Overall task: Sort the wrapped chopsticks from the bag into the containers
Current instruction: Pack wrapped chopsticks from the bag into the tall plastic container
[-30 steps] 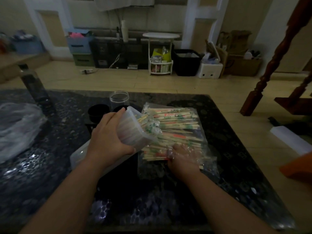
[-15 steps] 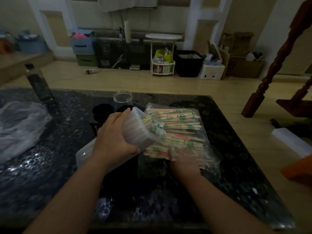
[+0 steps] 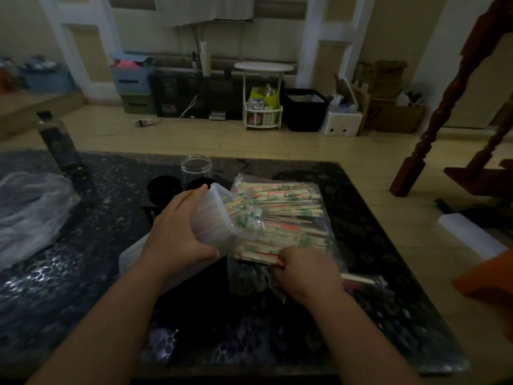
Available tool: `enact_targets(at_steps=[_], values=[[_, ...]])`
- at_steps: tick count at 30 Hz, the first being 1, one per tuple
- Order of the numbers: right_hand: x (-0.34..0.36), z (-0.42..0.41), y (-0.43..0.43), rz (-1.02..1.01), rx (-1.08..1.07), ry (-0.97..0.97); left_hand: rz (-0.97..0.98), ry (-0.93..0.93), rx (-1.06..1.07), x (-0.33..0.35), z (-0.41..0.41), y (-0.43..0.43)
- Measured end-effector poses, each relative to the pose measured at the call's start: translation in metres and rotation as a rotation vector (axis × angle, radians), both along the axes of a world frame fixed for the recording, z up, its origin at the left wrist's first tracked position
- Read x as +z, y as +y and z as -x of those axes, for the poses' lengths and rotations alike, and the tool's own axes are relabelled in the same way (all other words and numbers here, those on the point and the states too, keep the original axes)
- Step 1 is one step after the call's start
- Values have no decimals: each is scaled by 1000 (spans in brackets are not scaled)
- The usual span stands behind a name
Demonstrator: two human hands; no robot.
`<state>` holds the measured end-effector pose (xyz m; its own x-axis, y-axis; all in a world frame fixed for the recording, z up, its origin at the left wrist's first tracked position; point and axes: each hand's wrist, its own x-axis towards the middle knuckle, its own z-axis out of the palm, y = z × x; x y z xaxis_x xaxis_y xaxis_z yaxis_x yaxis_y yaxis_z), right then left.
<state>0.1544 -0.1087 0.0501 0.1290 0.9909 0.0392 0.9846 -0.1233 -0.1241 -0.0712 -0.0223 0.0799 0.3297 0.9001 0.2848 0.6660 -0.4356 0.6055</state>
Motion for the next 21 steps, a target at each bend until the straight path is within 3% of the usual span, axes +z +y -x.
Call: enact_targets(at_steps=[8, 11, 16, 21], values=[[52, -12, -8, -202, 135, -119, 21, 16, 25, 2, 3, -1], [50, -16, -3, -496, 200, -138, 2, 30, -19, -1, 3, -3], [39, -14, 6, -993, 316, 53, 2, 89, -55, -5, -1, -6], [36, -13, 14, -1026, 195, 40, 1, 86, -91, -9, -2, -5]])
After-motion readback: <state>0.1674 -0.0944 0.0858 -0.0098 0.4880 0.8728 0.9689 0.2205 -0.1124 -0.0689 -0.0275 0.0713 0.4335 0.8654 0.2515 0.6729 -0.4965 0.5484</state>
